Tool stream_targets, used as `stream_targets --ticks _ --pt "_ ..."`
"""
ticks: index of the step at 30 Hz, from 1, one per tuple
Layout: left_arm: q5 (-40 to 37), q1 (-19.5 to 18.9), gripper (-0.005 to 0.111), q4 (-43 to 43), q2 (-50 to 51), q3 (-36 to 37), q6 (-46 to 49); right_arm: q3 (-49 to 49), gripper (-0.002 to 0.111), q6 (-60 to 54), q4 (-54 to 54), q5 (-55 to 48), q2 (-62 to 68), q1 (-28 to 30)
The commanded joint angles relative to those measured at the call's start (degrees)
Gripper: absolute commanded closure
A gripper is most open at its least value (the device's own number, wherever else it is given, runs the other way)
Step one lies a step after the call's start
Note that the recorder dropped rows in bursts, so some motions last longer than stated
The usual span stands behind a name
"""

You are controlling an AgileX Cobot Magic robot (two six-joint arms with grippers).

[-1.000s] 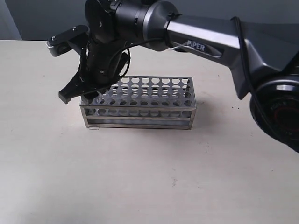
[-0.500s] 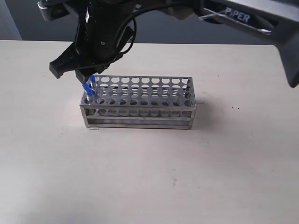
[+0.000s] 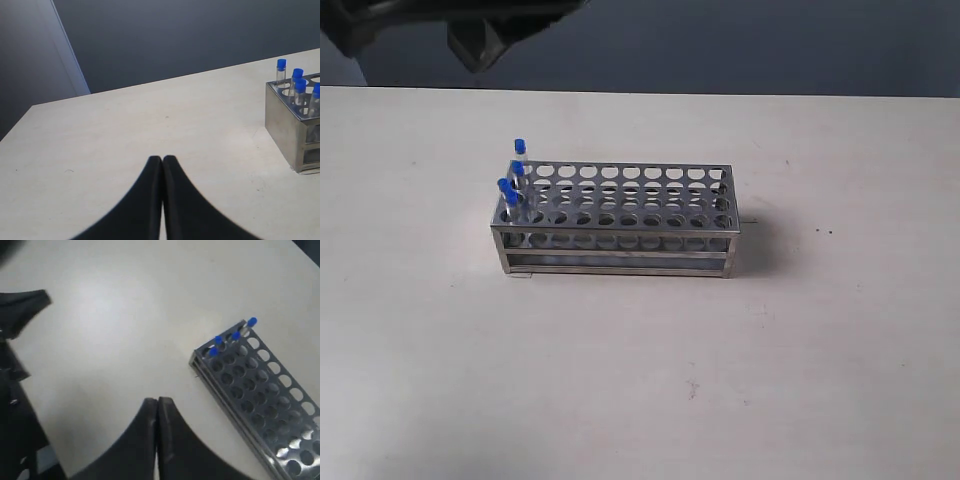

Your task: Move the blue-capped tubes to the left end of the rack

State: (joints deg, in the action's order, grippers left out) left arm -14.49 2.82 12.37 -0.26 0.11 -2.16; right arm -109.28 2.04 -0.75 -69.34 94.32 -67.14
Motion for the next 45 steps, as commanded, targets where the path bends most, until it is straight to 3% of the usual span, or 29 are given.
stream_targets --ticks 1,5,13,19,23,26,30,36,41,45 --pt "0.74 0.34 0.106 0.19 0.26 -0.11 -0.20 6.46 0.109 2.44 -0.64 -0.62 -10.17 -5.03" --pt "0.74 0.34 0.106 0.41 0.26 -0.11 -0.20 11.03 0.109 4.03 4.79 -0.62 -16.46 -7.42" --pt "0.74 0.34 0.106 0.41 0.26 -0.11 -0.20 11.16 0.109 4.03 17.86 -0.62 -19.31 -7.65" --pt "0.74 0.34 0.106 0.41 0.26 -0.11 -0.20 12.50 0.109 -2.62 9.41 -0.62 -22.03 -7.65" --pt "0.74 0.34 0.106 0.41 0.26 -0.11 -0.20 20.56 0.109 -11.41 11.08 13.02 -29.60 -4.72" --pt "0.74 0.34 0.106 0.41 0.26 -0.11 -0.20 31.68 0.109 -18.86 19.87 22.52 -37.06 2.87" --pt "0.74 0.34 0.106 0.41 0.26 -0.11 -0.20 49.71 0.109 -30.09 34.30 29.19 -48.50 19.27" --pt "0.74 0.34 0.106 0.41 0.26 -0.11 -0.20 78.46 0.109 -48.22 41.18 34.89 -72.01 37.84" --pt "0.74 0.34 0.106 0.41 0.26 -0.11 -0.20 94.99 0.109 -51.25 44.09 44.65 -90.23 45.93" --pt "0.74 0.34 0.106 0.41 0.26 -0.11 -0.20 102.61 0.109 -51.25 51.42 47.59 -94.32 48.44"
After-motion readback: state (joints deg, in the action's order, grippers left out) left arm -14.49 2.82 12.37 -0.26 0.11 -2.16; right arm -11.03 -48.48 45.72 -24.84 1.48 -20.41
